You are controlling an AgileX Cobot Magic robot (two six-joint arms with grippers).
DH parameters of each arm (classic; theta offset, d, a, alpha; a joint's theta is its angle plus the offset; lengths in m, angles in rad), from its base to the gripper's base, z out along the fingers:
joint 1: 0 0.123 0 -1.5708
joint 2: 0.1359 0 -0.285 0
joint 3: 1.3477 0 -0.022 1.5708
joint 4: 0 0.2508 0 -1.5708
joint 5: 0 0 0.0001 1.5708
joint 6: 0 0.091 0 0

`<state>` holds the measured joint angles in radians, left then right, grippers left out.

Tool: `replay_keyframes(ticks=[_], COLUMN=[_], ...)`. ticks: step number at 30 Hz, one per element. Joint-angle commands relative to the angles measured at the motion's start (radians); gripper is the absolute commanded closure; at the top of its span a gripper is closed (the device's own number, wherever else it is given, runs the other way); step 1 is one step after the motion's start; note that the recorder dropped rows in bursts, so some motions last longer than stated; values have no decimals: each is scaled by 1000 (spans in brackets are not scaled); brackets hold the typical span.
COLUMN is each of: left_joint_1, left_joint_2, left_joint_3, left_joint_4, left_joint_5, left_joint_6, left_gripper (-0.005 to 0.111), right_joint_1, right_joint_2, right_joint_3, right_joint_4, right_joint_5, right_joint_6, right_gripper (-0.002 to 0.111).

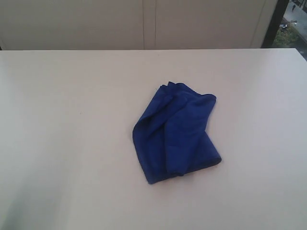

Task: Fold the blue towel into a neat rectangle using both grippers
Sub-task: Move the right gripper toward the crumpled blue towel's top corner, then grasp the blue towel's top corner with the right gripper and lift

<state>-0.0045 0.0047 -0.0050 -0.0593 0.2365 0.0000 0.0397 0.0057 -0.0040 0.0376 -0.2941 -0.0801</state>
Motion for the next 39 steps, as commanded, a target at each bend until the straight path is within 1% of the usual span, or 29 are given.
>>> replay_keyframes(ticks=[1,3,6,11,14,19,24,27,30,32,35,39], left_joint_1=[2,2,2,2,2,2,2,2,2,2,2,2], left_joint_2=[-5,-5,-5,-5,-5,-5,-5,-5,-5,-5,-5,-5], left_joint_3=[5,5,5,5,5,5,5,5,5,5,5,5], left_joint_4=[-6,-6,-6,-6,-6,-6,-6,-6,-6,-6,-6,-6], left_joint_5=[-4,-4,-4,-4,-4,-4,-4,-4,-4,-4,-4,-4], left_joint_6=[0,0,0,0,0,0,0,0,0,0,0,0], left_gripper=[107,107,107,107,107,107,107,107,107,107,107,107], right_joint_1=[-7,-7,-7,-7,-7,-7,-7,-5,10,27,71,150], right_joint_2=[-6,17,145,407,545,690,830,942,1079,1179,1313,1491], right_joint_3=[-76,-167,-318,-579,-678,-685,-674,-676,-674,-684,-738,-850], right_joint_4=[73,86,86,102,127,123,152,164,231,307,407,466], right_joint_5=[146,263,428,586,631,643,576,608,641,637,624,619], right_joint_6=[-23,-23,-21,-21,-21,-21,65,88,80,80,13,-33], right_gripper=[108,108,108,108,108,108,108,108,108,108,108,108])
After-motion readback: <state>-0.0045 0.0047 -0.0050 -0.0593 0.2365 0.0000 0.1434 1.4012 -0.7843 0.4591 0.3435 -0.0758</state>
